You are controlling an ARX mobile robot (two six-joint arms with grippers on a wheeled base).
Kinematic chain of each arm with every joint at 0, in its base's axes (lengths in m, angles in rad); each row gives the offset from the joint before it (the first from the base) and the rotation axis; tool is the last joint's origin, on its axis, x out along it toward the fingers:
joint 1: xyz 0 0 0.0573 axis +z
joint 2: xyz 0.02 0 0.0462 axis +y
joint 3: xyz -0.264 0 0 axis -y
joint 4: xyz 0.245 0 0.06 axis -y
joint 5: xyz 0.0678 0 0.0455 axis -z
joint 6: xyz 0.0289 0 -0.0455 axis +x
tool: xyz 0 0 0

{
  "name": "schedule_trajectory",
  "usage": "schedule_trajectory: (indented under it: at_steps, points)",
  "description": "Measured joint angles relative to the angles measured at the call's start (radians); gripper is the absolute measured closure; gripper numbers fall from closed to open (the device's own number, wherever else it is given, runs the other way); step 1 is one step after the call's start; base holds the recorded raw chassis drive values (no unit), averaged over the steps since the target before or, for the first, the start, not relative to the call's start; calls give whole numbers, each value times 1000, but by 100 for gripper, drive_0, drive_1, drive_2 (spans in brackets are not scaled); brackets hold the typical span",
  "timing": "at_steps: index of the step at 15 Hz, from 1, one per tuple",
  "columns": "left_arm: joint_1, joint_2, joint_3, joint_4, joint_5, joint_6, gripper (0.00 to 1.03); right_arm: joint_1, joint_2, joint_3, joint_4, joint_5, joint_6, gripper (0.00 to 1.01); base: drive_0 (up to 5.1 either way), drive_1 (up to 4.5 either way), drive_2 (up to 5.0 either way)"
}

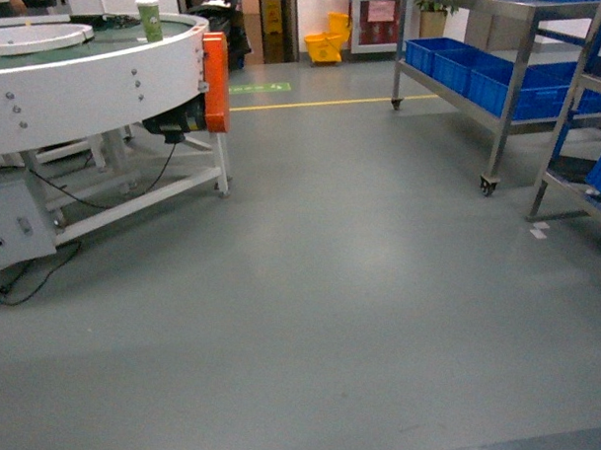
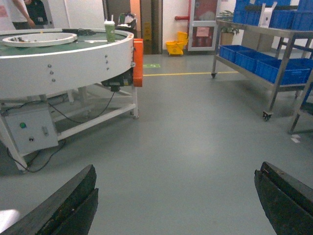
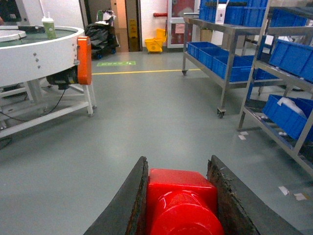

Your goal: Pick red block from blue box to shelf

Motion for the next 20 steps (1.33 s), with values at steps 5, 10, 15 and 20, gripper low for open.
schedule_trajectory:
  at_steps: [5,10,15,20]
  points:
    - [0,0,0,0,1,0,5,0,0,0,-2,0,0,72,1,410,-409]
    - [0,0,0,0,0,0,5,0,0,0,-2,0,0,72,-3,418,-423]
    - [0,0,0,-2,0,0,5,0,0,0,-1,0,0,72,6,430,-418]
    - [0,0,0,0,1,0,5,0,0,0,-2,0,0,72,0,430,-431]
